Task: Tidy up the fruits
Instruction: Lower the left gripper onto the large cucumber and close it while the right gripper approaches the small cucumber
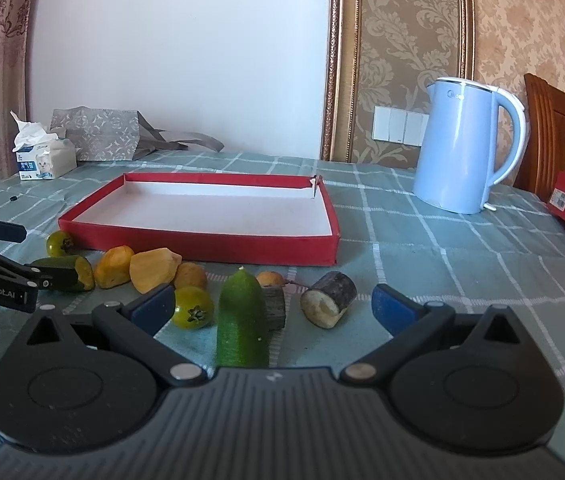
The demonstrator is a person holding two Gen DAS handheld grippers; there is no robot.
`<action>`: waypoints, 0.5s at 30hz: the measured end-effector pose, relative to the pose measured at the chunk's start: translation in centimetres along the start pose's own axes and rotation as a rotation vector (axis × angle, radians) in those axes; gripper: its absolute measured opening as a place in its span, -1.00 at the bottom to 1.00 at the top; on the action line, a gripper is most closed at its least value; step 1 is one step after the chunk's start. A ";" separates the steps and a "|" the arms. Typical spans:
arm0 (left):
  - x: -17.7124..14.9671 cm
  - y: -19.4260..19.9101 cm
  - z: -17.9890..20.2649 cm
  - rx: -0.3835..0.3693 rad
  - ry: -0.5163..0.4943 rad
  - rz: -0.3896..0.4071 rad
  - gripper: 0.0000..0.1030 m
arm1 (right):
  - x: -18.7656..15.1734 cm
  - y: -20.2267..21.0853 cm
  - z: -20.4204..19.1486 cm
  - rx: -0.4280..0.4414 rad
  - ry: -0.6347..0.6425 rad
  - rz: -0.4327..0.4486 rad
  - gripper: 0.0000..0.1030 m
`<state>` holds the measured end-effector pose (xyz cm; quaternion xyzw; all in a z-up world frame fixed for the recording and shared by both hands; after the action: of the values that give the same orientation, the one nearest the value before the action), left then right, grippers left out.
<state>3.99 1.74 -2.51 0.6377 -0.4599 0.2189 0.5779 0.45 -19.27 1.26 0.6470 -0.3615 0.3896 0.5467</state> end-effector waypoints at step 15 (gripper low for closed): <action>-0.3 -1.2 0.0 -0.013 -0.010 -0.030 1.00 | -0.1 -0.1 0.0 -0.002 -0.006 -0.004 1.00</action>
<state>4.88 1.70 -3.40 0.6418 -0.4545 0.2038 0.5831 0.48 -19.24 1.11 0.6482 -0.3625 0.3862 0.5471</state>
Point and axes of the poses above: each gripper's, at about its wrist camera, not at the fingertips, and y roughly against the way its jaws point, z to its right, x to its top, the point moved 6 cm from there along -y, roughly the way its jaws point, and after that the axes turned 9 degrees about -y, right-handed, at the moved point
